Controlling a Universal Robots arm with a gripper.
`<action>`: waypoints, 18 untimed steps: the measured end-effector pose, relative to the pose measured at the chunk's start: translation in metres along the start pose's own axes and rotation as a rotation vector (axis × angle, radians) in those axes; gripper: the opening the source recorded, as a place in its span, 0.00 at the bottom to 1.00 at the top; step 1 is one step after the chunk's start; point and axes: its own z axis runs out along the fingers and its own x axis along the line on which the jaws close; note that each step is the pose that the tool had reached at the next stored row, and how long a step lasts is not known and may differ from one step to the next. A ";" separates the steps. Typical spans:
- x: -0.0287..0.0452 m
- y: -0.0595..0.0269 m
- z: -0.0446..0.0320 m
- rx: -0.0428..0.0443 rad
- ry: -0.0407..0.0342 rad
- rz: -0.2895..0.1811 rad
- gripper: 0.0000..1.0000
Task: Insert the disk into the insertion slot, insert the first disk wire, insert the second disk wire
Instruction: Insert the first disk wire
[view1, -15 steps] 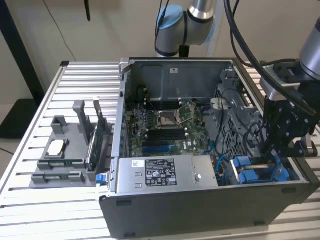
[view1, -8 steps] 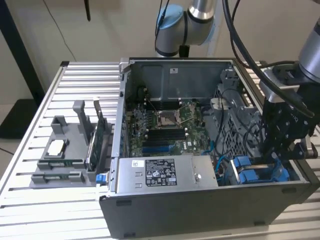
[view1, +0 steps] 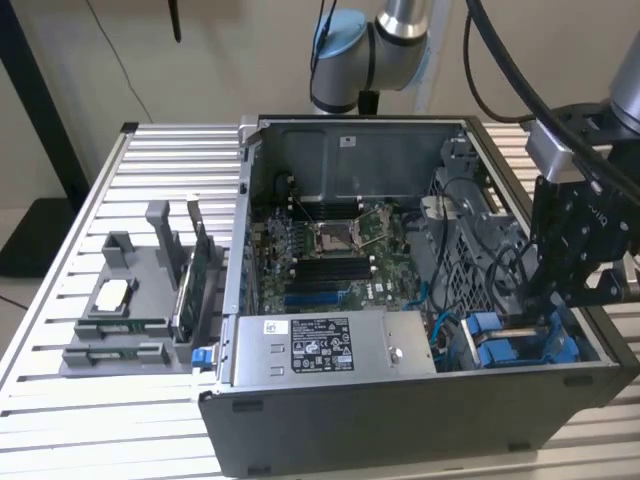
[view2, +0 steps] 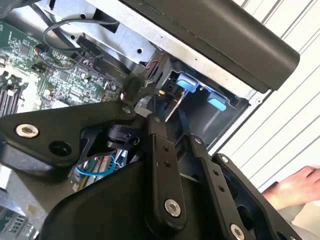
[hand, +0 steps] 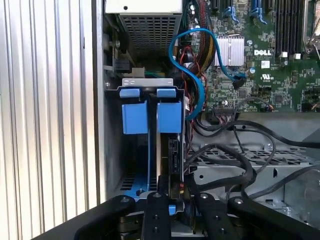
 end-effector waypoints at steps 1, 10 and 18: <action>-0.0001 0.0000 -0.0027 0.0000 0.0000 0.000 0.27; -0.0003 0.0002 -0.0205 0.0001 0.0001 0.000 0.27; -0.0006 -0.0050 -0.0206 -0.0023 0.0008 0.000 0.27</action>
